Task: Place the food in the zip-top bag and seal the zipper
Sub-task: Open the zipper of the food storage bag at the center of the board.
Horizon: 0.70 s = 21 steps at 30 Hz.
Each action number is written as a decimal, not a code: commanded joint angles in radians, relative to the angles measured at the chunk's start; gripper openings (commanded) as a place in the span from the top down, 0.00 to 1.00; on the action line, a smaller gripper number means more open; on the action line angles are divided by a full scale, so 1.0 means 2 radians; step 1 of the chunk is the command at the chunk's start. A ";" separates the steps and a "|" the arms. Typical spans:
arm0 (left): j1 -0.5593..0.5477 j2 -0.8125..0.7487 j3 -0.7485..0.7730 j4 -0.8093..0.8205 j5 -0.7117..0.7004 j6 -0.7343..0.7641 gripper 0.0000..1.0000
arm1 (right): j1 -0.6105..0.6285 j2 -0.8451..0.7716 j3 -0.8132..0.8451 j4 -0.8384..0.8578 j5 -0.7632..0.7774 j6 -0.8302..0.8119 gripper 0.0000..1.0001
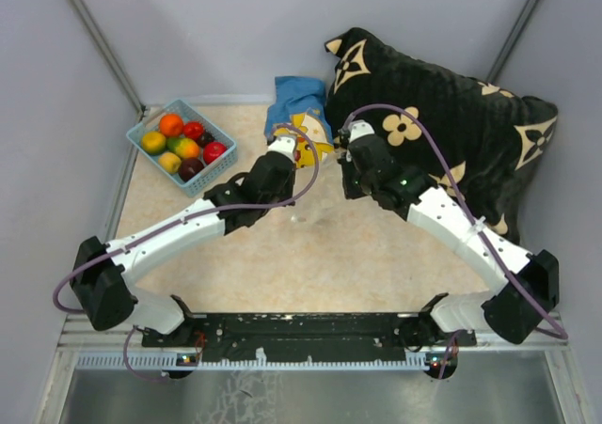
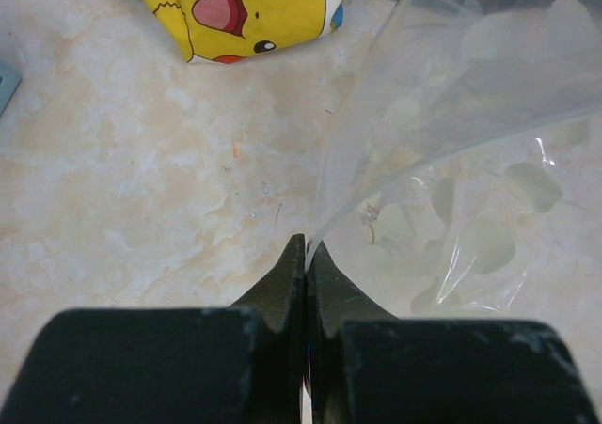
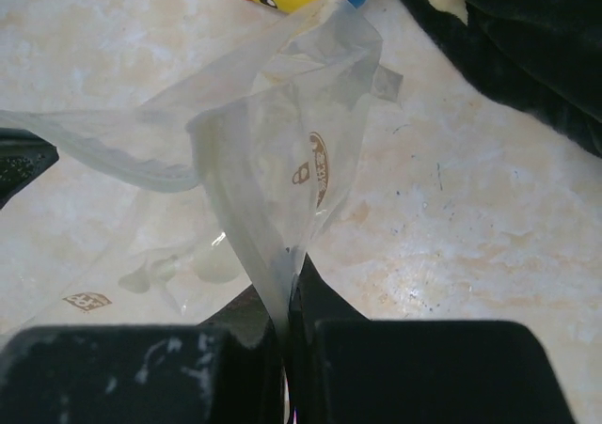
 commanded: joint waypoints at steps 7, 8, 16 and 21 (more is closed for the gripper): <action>0.042 -0.013 -0.004 -0.009 0.002 -0.023 1.00 | 0.003 -0.003 0.064 -0.048 0.081 -0.040 1.00; 0.044 -0.013 -0.006 -0.006 0.007 -0.024 1.00 | 0.003 0.000 0.067 -0.051 0.084 -0.044 1.00; 0.044 -0.028 -0.029 0.065 0.089 -0.022 0.70 | 0.003 0.038 0.098 -0.056 0.042 -0.064 1.00; 0.049 -0.034 -0.039 0.098 0.123 -0.037 0.41 | 0.003 0.064 0.122 -0.069 0.044 -0.074 1.00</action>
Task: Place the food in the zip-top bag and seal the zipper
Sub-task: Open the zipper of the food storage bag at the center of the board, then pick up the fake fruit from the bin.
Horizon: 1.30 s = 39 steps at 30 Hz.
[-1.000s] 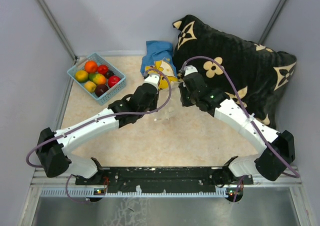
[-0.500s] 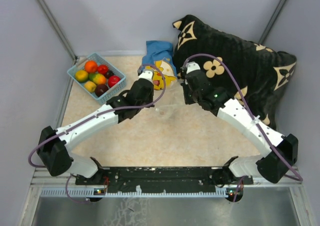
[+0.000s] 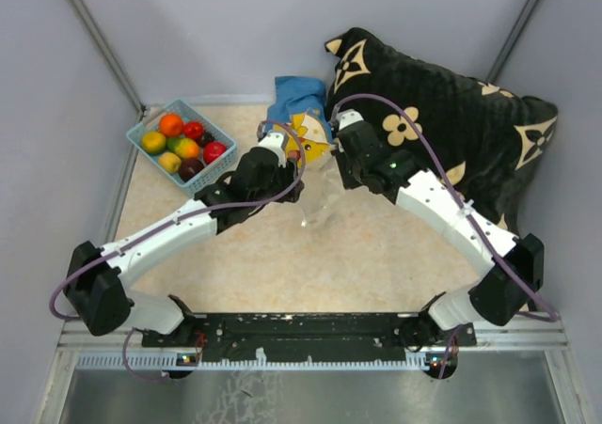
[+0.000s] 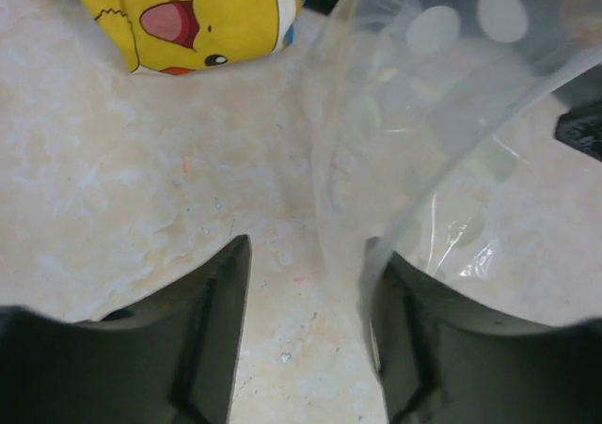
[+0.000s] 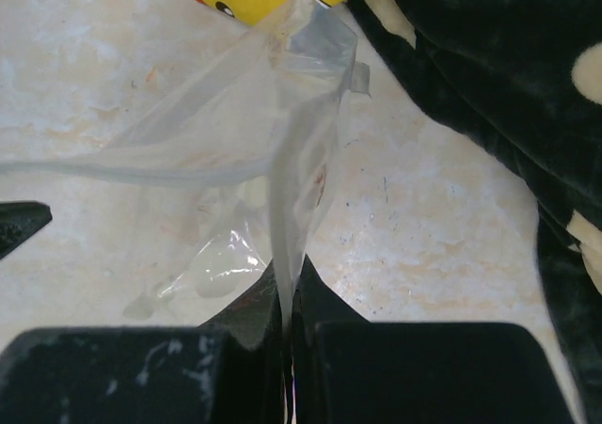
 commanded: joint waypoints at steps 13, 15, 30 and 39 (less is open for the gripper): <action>0.064 -0.068 -0.029 0.075 0.148 -0.040 0.00 | 0.002 0.057 0.078 -0.033 0.020 -0.030 1.00; 0.076 -0.084 -0.031 0.068 0.152 -0.042 0.00 | 0.002 0.062 0.083 -0.036 0.023 -0.031 1.00; 0.272 -0.077 0.012 -0.060 0.126 0.003 0.00 | 0.002 0.079 0.127 -0.072 0.054 -0.045 1.00; 0.360 0.051 0.109 -0.102 0.111 0.033 0.00 | 0.002 0.072 0.119 -0.070 0.065 -0.054 1.00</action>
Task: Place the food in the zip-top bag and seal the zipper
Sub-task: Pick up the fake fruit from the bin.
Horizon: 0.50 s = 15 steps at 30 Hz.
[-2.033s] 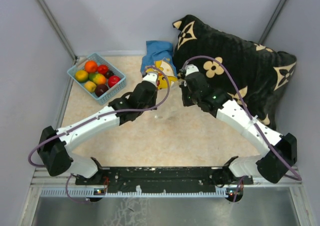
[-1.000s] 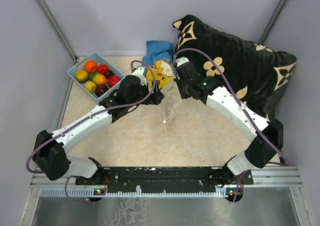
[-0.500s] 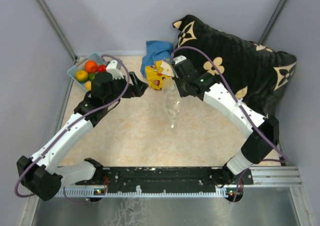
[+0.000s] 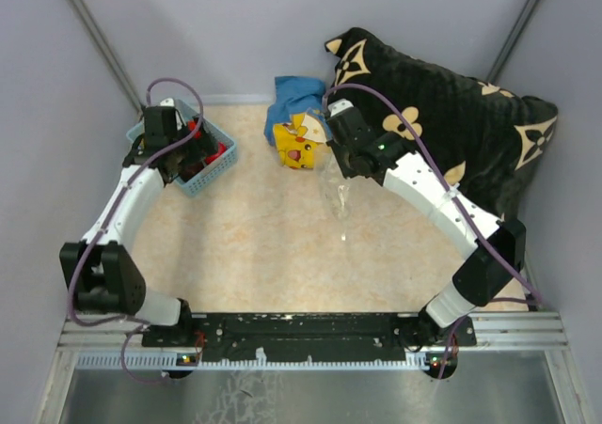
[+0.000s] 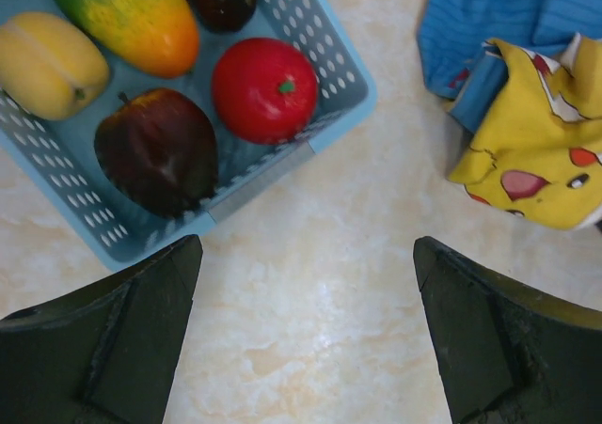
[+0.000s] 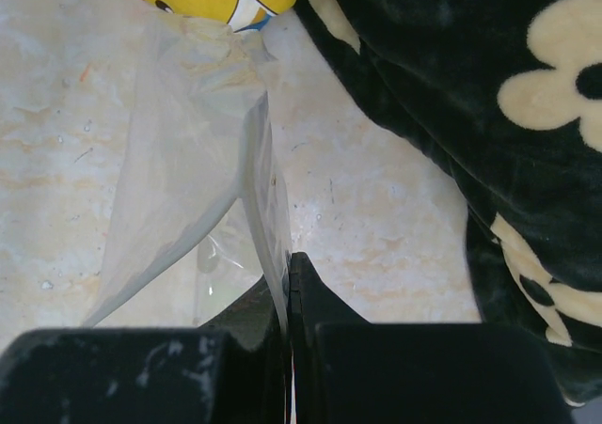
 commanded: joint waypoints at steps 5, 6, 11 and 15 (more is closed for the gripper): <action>0.018 0.120 0.137 -0.049 -0.031 0.050 0.01 | 0.002 -0.005 0.012 0.004 0.017 -0.015 1.00; 0.019 0.137 0.152 -0.052 -0.033 0.053 0.01 | 0.003 -0.006 0.012 0.004 0.017 -0.016 1.00; 0.020 0.232 0.228 -0.072 -0.027 0.069 0.09 | 0.002 -0.006 0.015 0.000 0.026 -0.015 1.00; 0.020 0.286 0.269 -0.084 -0.033 0.079 0.12 | 0.002 -0.005 0.015 -0.004 0.031 -0.015 1.00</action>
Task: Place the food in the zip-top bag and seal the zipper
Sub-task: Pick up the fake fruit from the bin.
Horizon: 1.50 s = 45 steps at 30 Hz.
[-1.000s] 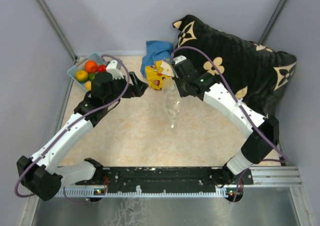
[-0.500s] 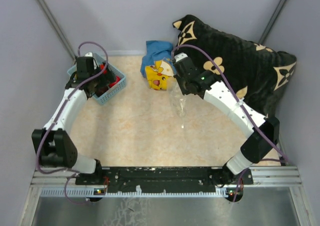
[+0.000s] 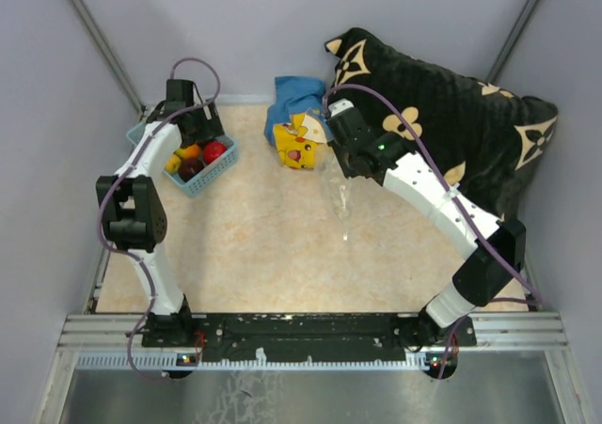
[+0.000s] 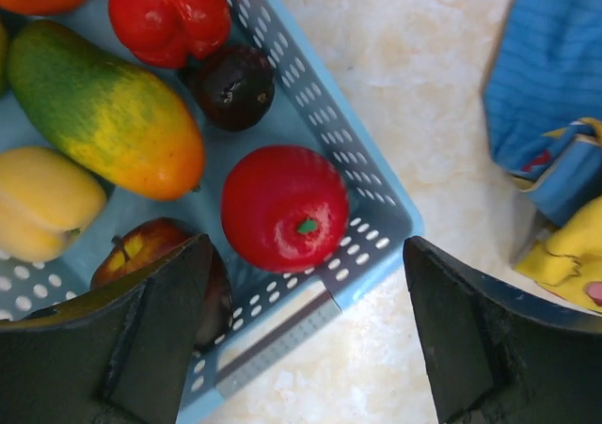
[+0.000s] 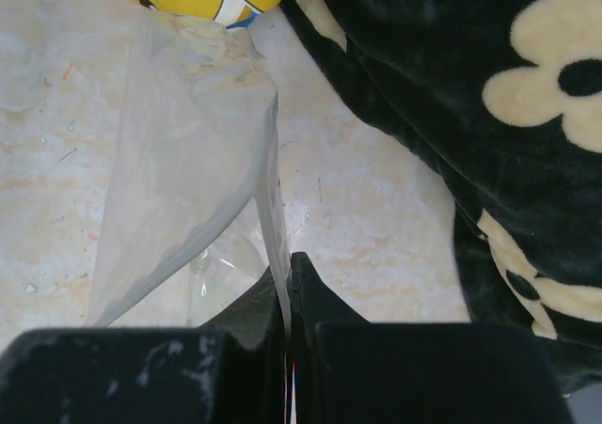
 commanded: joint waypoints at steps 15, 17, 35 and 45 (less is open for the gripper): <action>0.003 0.135 0.074 -0.045 0.001 0.035 0.12 | 0.003 0.002 0.014 -0.005 0.017 -0.003 1.00; 0.003 0.141 0.077 -0.046 0.003 0.038 0.13 | 0.003 0.002 0.014 -0.005 0.016 -0.003 1.00; 0.003 0.172 0.088 -0.049 0.011 0.043 0.09 | 0.003 0.001 0.002 0.003 0.004 0.003 1.00; 0.003 0.115 0.077 -0.050 0.011 0.034 0.39 | 0.003 0.001 0.010 -0.002 0.008 0.003 1.00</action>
